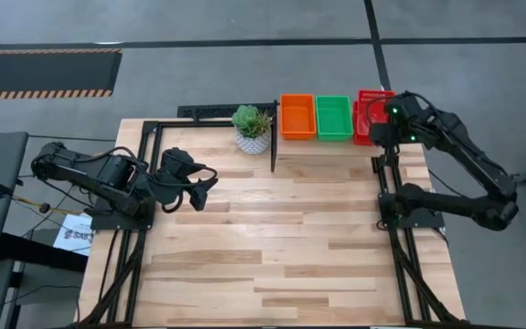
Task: Stack baskets on shelf by color
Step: Stack the red bin on the red bin on the shelf, then return to Home Position
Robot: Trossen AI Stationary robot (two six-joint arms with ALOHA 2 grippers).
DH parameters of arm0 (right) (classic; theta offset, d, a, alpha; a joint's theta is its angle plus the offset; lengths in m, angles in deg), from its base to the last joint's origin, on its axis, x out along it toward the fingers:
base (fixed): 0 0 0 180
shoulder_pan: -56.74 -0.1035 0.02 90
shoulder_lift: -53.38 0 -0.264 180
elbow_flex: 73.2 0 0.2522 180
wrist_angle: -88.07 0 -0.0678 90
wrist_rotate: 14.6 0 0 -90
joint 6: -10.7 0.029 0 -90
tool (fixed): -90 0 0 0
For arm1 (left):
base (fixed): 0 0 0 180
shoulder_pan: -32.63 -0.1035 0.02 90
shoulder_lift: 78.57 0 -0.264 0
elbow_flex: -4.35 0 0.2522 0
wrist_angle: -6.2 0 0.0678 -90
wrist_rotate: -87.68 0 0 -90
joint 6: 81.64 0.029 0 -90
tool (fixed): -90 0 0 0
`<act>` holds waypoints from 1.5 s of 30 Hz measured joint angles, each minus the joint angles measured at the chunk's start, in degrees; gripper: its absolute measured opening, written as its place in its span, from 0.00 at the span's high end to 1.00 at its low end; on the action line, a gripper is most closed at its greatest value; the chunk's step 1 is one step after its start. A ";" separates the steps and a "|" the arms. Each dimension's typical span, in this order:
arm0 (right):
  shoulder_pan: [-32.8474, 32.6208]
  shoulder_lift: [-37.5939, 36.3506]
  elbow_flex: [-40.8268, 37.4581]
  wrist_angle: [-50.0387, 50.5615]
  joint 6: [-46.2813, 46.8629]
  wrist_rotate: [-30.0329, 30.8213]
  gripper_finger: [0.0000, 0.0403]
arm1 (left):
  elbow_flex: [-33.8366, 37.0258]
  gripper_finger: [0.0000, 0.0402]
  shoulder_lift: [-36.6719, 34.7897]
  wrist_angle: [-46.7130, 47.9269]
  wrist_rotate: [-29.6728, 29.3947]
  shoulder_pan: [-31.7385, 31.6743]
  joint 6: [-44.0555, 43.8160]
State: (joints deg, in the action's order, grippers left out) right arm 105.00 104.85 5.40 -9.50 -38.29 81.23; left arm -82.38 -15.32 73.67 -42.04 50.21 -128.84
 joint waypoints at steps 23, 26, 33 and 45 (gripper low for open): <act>2.71 2.08 0.00 0.01 -4.06 -2.62 0.84 | 0.00 0.32 0.00 1.06 -0.07 0.00 0.02; 3.47 2.54 0.00 -0.20 -4.06 -2.51 0.81 | 0.00 0.32 0.00 1.05 -0.10 -0.02 0.02; 5.73 3.31 0.00 -0.72 -4.02 -2.21 0.68 | 0.00 0.32 0.00 1.05 -0.13 0.00 0.02; 6.22 3.20 5.26 -1.21 -1.14 -2.13 0.39 | 0.00 0.32 0.00 0.94 -1.49 -0.75 0.04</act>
State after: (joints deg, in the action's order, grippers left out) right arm 111.22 108.05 10.66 -10.71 -39.43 79.09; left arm -82.38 -15.32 74.62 -43.54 49.47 -128.80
